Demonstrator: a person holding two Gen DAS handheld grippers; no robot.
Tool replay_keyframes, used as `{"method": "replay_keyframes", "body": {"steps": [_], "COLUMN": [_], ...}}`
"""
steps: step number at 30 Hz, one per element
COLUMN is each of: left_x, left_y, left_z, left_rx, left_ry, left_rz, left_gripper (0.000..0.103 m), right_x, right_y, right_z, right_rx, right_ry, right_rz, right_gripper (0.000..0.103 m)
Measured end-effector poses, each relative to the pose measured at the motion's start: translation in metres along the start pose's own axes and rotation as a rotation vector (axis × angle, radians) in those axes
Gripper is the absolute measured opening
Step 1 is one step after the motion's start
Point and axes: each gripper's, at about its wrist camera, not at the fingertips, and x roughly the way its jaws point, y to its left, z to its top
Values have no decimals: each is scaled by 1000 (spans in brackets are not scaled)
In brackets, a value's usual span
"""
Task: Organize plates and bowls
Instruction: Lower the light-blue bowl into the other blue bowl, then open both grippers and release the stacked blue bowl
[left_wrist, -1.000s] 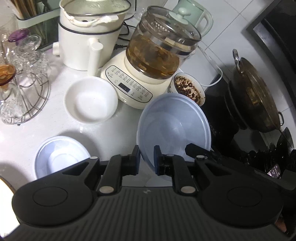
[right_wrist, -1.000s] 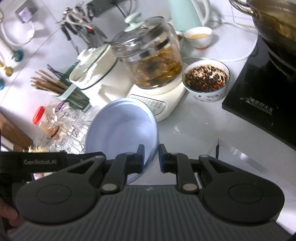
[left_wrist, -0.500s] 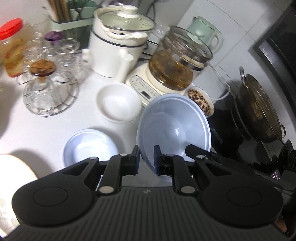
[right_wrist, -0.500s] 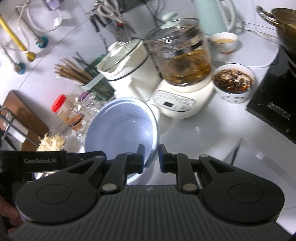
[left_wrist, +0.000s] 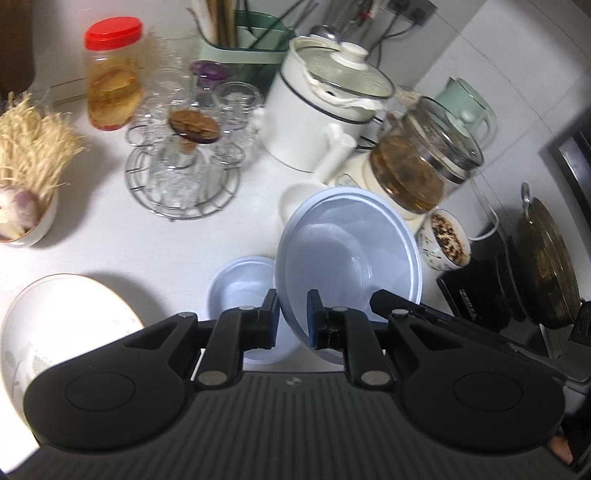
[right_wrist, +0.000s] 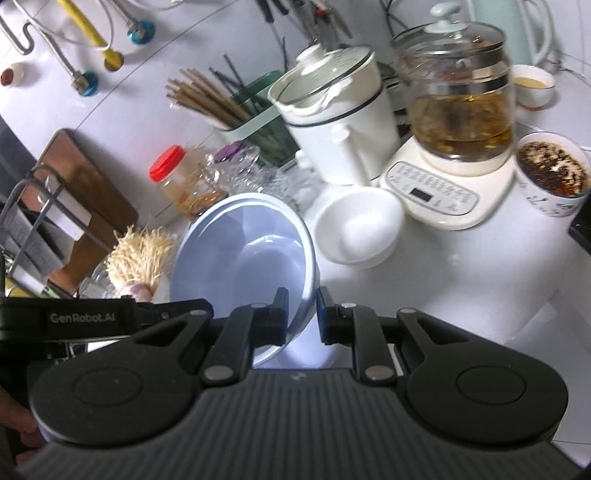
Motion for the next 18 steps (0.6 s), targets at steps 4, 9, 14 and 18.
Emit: {"method": "replay_keyframes", "body": {"steps": [4,9,14,18], "left_x": [4,18,39,51], "left_y": [17,35,46,51], "left_z": [-1,-7,-15,-20], "left_rx": [-47,-95,-118,-120], "left_ry": [9,45,97,119], "left_rz": [23,32,37,42], "left_gripper": [16,17,17,17], "right_x": [15,32,52,61], "right_y": [11,17,9,5], "right_z": [-1,-4,-13,-20], "right_rx": [-31,-57,-36,-32], "right_ry": [34,77,144,167], "right_rz": [11,0,-22,-36], "right_gripper": [19,19,19,19]}}
